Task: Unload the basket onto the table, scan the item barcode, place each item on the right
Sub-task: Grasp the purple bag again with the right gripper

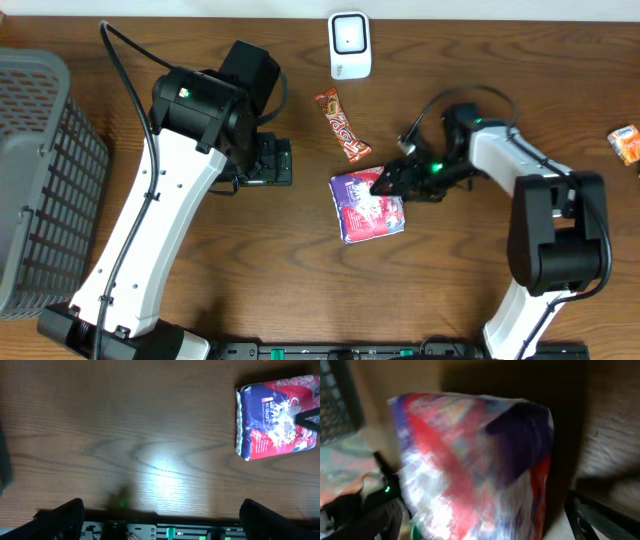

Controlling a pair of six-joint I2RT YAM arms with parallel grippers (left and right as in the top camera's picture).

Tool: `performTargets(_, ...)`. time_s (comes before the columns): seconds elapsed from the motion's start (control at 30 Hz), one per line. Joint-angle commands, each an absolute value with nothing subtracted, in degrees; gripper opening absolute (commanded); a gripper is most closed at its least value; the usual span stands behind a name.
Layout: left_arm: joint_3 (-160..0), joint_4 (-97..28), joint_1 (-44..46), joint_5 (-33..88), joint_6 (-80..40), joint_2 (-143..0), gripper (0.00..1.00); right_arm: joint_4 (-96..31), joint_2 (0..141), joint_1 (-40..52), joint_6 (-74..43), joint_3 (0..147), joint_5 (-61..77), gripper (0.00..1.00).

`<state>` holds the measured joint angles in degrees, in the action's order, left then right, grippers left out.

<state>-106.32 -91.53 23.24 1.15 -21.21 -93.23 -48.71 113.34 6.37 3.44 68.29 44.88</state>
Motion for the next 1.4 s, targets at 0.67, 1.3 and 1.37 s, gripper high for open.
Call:
performTargets(0.67,-106.3,-91.9,22.9,0.8,-21.7,-93.3,0.98,-60.9,112.2,2.8,34.1,62.0,73.7,0.09)
performTargets(1.3,-106.3,-91.8,22.9,0.8,-21.7,-93.3,0.98,-67.5,112.1,2.6,27.2,66.9,60.4,0.01)
performTargets(1.37,-106.3,-91.8,22.9,0.8,-21.7,-93.3,0.98,-68.6,112.0,2.8,22.8,69.8,56.4,0.01)
